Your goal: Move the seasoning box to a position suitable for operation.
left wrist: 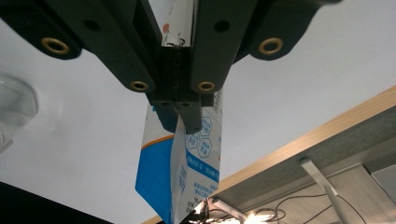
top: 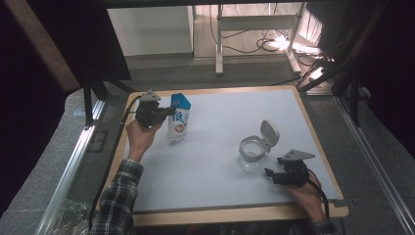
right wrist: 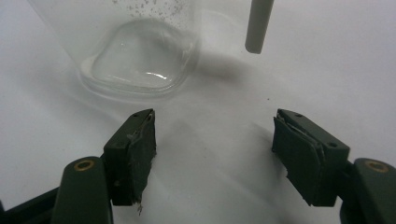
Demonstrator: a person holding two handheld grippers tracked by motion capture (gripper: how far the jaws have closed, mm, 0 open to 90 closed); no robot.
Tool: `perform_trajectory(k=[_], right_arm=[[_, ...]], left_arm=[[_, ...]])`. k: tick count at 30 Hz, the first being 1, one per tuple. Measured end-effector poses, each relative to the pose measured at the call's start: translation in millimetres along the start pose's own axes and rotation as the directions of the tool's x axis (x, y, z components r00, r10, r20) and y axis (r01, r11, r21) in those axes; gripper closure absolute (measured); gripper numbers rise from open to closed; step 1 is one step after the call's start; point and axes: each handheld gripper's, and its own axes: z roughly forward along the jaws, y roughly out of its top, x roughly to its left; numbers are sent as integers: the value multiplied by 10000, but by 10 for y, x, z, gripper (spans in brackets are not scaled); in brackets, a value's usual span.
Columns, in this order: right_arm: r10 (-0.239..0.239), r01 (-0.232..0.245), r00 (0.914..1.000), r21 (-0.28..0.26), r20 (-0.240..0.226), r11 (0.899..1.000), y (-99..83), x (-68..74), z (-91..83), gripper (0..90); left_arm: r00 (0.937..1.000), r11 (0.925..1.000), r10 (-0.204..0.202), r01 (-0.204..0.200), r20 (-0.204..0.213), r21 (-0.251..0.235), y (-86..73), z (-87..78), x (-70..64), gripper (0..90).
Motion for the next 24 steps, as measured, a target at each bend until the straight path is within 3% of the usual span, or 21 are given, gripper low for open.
perform_trajectory(k=[15, 24], right_arm=[[-17, 17, 10000, 12, 47, 10000, 2, 3, -1, 300], [4, -5, 9995, 14, 318, 10000, 3, 30, -5, 278]], left_arm=[[9992, 10000, 32, -30, 402, -33, -3, -62, -154, 900], [9977, 9999, 97, -92, 673, -74, -4, -124, -250, 900]])
